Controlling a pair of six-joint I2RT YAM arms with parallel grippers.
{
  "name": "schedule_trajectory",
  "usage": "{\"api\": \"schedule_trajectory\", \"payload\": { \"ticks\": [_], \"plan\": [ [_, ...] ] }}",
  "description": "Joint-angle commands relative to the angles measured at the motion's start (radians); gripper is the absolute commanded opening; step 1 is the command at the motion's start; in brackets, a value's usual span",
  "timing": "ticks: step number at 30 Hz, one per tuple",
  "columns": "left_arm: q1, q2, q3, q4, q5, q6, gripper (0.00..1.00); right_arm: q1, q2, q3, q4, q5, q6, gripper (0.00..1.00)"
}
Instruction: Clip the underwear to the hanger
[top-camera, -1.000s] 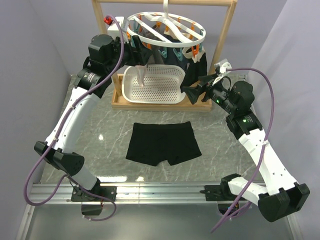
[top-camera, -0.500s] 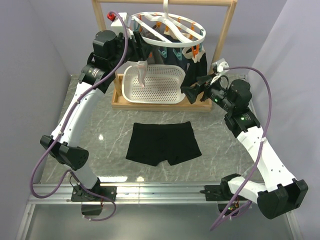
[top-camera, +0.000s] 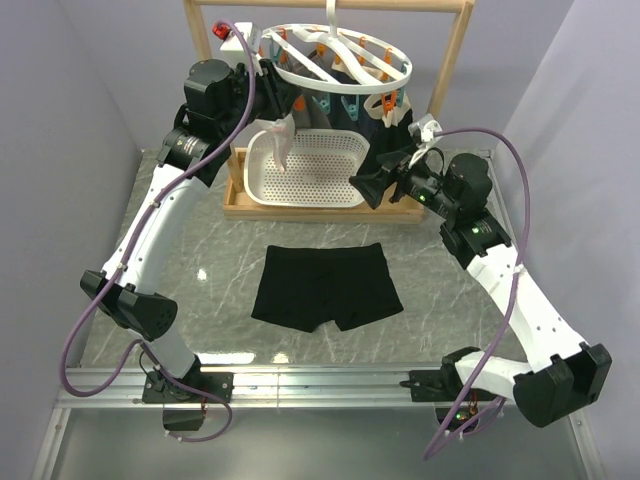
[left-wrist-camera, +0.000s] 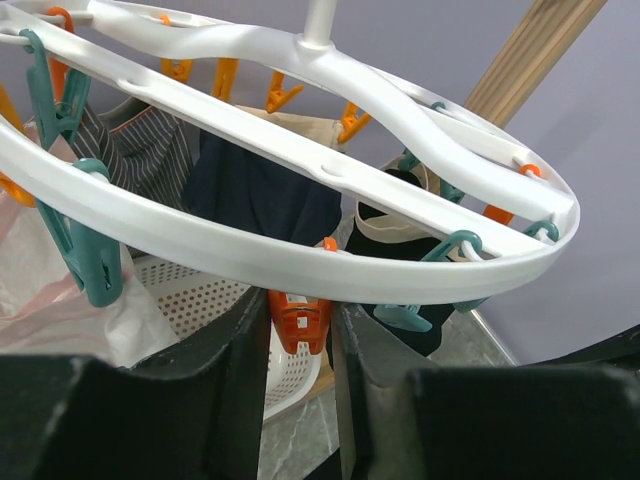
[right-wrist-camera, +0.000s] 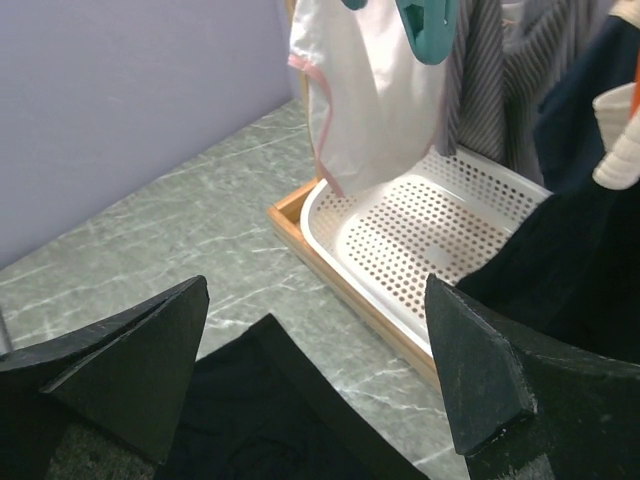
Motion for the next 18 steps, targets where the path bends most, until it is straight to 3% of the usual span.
{"api": "schedule_trajectory", "payload": {
  "ticks": [1, 6, 18],
  "plan": [
    [0.001, -0.024, 0.020, 0.042, 0.005, -0.003, 0.17, 0.020, 0.006, 0.060, 0.059, -0.008, 0.020, 0.95],
    [0.000, -0.032, 0.003, 0.045, 0.013, -0.012, 0.00, 0.071, 0.033, 0.080, 0.088, 0.029, 0.031, 0.91],
    [0.000, -0.040, -0.020, 0.044, 0.045, -0.035, 0.00, 0.149, 0.139, 0.235, 0.220, 0.006, 0.063, 0.69]
  ]
}}
